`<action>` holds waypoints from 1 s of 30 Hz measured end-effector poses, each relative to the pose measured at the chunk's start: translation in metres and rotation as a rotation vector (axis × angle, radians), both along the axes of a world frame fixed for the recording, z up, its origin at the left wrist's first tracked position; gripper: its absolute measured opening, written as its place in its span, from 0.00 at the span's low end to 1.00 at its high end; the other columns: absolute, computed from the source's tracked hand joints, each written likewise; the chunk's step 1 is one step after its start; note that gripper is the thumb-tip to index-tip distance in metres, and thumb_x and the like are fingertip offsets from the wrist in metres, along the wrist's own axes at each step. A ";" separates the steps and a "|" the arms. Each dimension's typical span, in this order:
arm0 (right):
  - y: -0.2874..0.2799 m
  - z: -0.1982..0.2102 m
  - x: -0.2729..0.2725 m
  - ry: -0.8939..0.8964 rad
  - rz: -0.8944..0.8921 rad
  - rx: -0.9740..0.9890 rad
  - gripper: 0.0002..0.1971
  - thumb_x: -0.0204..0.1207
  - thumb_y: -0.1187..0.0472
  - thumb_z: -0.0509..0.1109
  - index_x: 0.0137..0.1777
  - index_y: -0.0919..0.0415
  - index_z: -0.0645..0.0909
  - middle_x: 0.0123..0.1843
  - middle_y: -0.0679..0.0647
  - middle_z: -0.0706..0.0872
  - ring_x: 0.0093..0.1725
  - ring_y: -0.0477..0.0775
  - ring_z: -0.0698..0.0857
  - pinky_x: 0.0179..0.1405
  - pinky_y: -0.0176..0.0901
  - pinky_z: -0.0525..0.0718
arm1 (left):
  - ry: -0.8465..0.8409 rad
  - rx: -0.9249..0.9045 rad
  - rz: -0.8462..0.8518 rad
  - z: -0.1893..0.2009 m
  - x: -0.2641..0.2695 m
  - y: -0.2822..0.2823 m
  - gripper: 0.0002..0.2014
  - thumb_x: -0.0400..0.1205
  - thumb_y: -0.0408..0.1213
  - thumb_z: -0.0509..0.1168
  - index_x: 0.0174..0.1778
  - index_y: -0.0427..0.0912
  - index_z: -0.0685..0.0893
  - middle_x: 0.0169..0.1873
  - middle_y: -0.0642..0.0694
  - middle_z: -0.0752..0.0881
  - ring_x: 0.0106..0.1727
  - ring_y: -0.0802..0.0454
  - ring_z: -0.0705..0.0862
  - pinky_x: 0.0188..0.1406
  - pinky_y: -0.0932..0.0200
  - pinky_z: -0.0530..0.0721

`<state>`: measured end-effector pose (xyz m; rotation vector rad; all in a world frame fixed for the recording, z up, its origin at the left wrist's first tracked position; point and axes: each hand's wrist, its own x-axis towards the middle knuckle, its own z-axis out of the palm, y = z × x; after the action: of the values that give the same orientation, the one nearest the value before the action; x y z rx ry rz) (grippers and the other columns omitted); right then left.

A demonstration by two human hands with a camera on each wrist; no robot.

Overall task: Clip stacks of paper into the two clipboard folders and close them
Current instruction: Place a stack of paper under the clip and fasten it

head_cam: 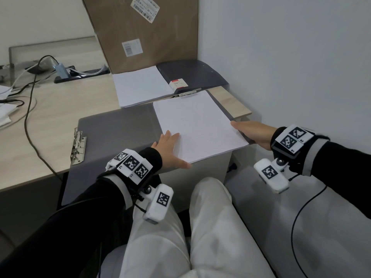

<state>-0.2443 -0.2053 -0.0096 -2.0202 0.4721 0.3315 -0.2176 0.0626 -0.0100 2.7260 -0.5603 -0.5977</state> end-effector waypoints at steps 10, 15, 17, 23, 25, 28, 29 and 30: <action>0.024 0.047 0.025 -0.142 0.220 -0.380 0.33 0.83 0.44 0.55 0.84 0.57 0.54 0.85 0.51 0.58 0.84 0.53 0.57 0.80 0.46 0.56 | 0.137 -0.187 0.077 0.043 0.033 0.015 0.45 0.74 0.59 0.66 0.83 0.57 0.48 0.84 0.53 0.43 0.85 0.52 0.48 0.84 0.52 0.51; 0.054 0.046 0.080 -0.074 0.465 -0.677 0.41 0.77 0.34 0.57 0.85 0.47 0.44 0.87 0.53 0.42 0.85 0.61 0.37 0.82 0.56 0.40 | 0.085 -0.316 0.192 0.054 0.072 0.014 0.32 0.79 0.47 0.66 0.79 0.49 0.64 0.80 0.46 0.65 0.81 0.50 0.64 0.73 0.60 0.64; 0.060 0.040 0.096 -0.005 0.519 -0.723 0.44 0.74 0.29 0.55 0.84 0.43 0.40 0.87 0.50 0.38 0.84 0.59 0.33 0.81 0.60 0.38 | 0.065 -0.332 0.220 0.053 0.087 0.013 0.27 0.80 0.44 0.65 0.76 0.46 0.70 0.77 0.44 0.70 0.78 0.49 0.68 0.68 0.63 0.67; 0.057 0.002 0.117 0.068 0.649 -0.806 0.52 0.65 0.20 0.52 0.82 0.41 0.31 0.85 0.48 0.30 0.84 0.56 0.31 0.81 0.66 0.36 | 0.081 -0.468 0.261 0.050 0.130 0.004 0.19 0.80 0.38 0.65 0.68 0.43 0.78 0.72 0.47 0.77 0.73 0.51 0.76 0.71 0.56 0.74; 0.055 -0.004 0.119 0.062 0.659 -0.794 0.53 0.66 0.20 0.52 0.82 0.42 0.30 0.85 0.48 0.28 0.84 0.55 0.30 0.80 0.66 0.34 | 0.067 -0.480 0.230 0.054 0.143 -0.007 0.19 0.81 0.37 0.65 0.68 0.42 0.79 0.70 0.47 0.79 0.71 0.50 0.78 0.66 0.60 0.74; 0.053 -0.007 0.123 0.069 0.669 -0.790 0.53 0.65 0.20 0.52 0.81 0.41 0.28 0.84 0.48 0.27 0.83 0.55 0.28 0.80 0.67 0.33 | 0.040 -0.465 0.179 0.062 0.165 -0.033 0.18 0.81 0.37 0.64 0.68 0.42 0.80 0.68 0.46 0.81 0.69 0.49 0.79 0.61 0.62 0.74; 0.053 -0.008 0.124 0.076 0.672 -0.790 0.54 0.64 0.20 0.52 0.81 0.41 0.28 0.84 0.47 0.26 0.83 0.55 0.28 0.80 0.67 0.33 | 0.035 -0.466 0.166 0.064 0.173 -0.043 0.18 0.81 0.36 0.64 0.68 0.42 0.80 0.67 0.46 0.81 0.69 0.49 0.79 0.62 0.62 0.75; 0.053 -0.008 0.125 0.083 0.675 -0.786 0.54 0.64 0.19 0.53 0.81 0.41 0.28 0.84 0.47 0.26 0.83 0.55 0.28 0.80 0.66 0.33 | 0.026 -0.462 0.150 0.065 0.180 -0.053 0.18 0.81 0.36 0.64 0.68 0.41 0.80 0.67 0.45 0.81 0.70 0.48 0.79 0.64 0.61 0.74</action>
<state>-0.1193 -0.1523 -0.0175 -2.9204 -0.0868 0.7204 -0.0372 0.0095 0.0555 2.2950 -0.4202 -0.4050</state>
